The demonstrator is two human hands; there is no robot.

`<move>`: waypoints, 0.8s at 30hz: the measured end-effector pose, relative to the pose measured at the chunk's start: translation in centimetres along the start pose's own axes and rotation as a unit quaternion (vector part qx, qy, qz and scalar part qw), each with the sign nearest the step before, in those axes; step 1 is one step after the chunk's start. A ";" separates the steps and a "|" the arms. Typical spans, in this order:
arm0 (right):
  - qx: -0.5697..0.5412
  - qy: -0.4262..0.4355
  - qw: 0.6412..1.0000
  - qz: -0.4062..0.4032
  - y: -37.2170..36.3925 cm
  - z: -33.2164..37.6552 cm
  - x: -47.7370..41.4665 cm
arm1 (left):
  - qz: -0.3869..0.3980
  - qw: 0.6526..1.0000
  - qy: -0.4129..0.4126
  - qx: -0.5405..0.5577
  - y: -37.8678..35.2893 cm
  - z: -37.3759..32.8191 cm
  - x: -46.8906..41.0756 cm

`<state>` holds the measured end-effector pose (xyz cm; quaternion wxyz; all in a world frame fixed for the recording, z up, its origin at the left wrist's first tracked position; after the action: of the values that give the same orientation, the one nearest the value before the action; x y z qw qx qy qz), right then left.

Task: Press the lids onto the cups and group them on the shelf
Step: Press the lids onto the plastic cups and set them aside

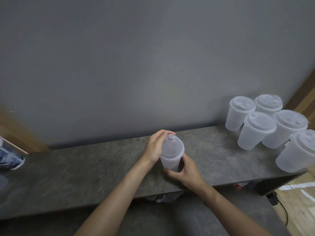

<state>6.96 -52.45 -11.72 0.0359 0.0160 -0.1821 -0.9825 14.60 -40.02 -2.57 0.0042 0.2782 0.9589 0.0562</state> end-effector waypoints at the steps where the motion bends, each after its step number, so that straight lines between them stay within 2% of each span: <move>1: 0.005 -0.003 1.000 0.007 -0.1 -0.1 -0.1 | 0.014 1.000 -0.010 0.006 0.1 -0.2 -0.1; 3: 0.005 -0.004 1.000 0.014 -0.4 -0.1 -0.3 | -0.008 0.999 -0.018 0.035 -0.3 0.1 0.1; 6: -0.022 -0.005 1.000 -0.012 -0.5 -0.4 -0.3 | -0.093 0.994 -0.020 0.059 -1.5 1.1 0.9; 8: -0.026 -0.006 0.999 -0.022 -0.3 -0.6 -0.3 | -0.119 0.991 -0.029 0.058 -1.6 1.2 1.0; 9: -0.025 -0.008 0.999 -0.022 -0.2 -0.7 -0.2 | -0.106 0.992 -0.028 0.056 -1.3 1.0 0.8; 14: 0.003 0.000 1.000 0.009 -0.2 -0.4 -0.2 | 0.080 0.995 -0.057 0.000 0.1 -0.7 -0.7; 17: -0.012 0.008 1.000 -0.003 -0.4 -0.2 -0.2 | 0.039 0.996 -0.070 0.027 -0.4 -0.2 -0.5; 21: -0.032 0.001 0.999 -0.003 -0.1 -0.3 -0.1 | -0.041 0.997 -0.071 -0.010 -0.7 0.9 -0.1; 24: -0.023 0.006 0.999 0.022 0.2 -0.1 -0.1 | 0.049 0.992 -0.063 -0.097 0.5 0.2 -0.9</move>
<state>7.05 -52.66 -11.72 0.0590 0.0174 -0.1593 -0.9853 15.63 -40.07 -2.70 0.0888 0.3259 0.9319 0.1320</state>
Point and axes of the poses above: each hand's wrist, its own x-axis away from the middle knuckle, its own y-axis out of the back of the hand, z = x × y, the point moved 3 cm from there along -x, towards the middle knuckle, and after that the axes turned 15 degrees about z, right-handed, at the moved point
